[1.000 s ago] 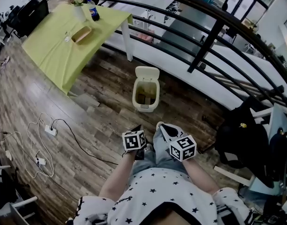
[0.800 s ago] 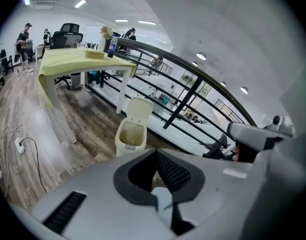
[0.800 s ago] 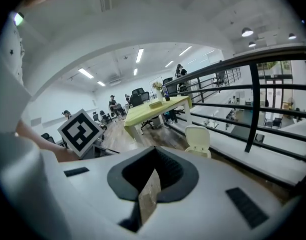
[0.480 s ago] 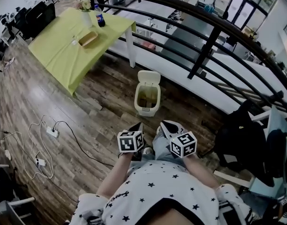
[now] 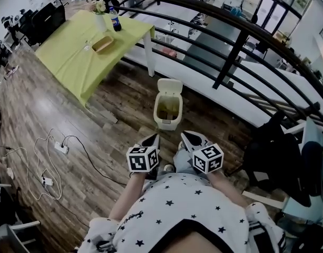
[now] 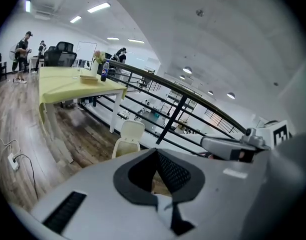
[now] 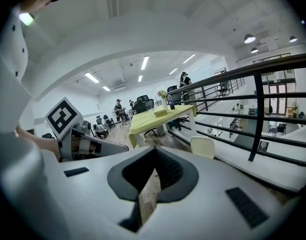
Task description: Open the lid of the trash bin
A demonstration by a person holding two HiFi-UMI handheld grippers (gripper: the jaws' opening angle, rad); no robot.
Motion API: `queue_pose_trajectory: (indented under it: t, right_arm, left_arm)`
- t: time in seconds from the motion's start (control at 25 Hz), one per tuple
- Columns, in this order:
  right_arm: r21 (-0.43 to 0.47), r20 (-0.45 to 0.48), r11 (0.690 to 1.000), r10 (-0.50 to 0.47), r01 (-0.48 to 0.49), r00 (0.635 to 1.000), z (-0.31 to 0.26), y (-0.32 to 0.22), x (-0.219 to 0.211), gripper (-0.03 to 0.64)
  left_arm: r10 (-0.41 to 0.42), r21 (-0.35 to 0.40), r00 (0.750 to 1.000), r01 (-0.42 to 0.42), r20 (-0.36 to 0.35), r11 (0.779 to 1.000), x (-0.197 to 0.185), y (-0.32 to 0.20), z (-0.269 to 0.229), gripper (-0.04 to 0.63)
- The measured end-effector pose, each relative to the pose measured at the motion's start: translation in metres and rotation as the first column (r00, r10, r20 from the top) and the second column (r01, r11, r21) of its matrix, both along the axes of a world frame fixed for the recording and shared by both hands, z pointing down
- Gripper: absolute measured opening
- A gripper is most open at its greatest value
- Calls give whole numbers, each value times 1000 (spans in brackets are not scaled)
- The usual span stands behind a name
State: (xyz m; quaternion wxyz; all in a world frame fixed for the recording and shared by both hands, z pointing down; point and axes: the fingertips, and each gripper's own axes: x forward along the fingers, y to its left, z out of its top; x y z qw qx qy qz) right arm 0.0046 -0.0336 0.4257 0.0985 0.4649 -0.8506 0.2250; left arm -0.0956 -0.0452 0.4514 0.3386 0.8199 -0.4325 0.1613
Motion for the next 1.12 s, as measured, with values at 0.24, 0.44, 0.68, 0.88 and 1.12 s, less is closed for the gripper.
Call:
queue_pose_trajectory:
  t: [0.24,0.44,0.68,0.88,1.12]
  right_arm:
    - [8,7,1000,-8,8,1000,-3,1,-6,-6]
    - [12,3,1000,-13,13,1000,-3,2,-6,-6]
    - [25,-38,1000,-12,13,999,-4,3,-7,-6]
    - [26,-48,1000,-5,6,999,-2,2,-4,-6]
    - [27,-48,1000,-5,7,999,-3,2,-2,-6]
  left_arm:
    - [-31,0,999,31,-12,1000,-12,6,-2,12]
    - [-44,-1,999,44,-21,999,-14,6,0,12]
    - [-35,2,999,35,-20,999,-13,5,-1,12]
    - [-23,0,1000,23,-16,1000,-11,3,1,12]
    - [-18,-5,1000,18,-12,1000,-10,3,1,12]
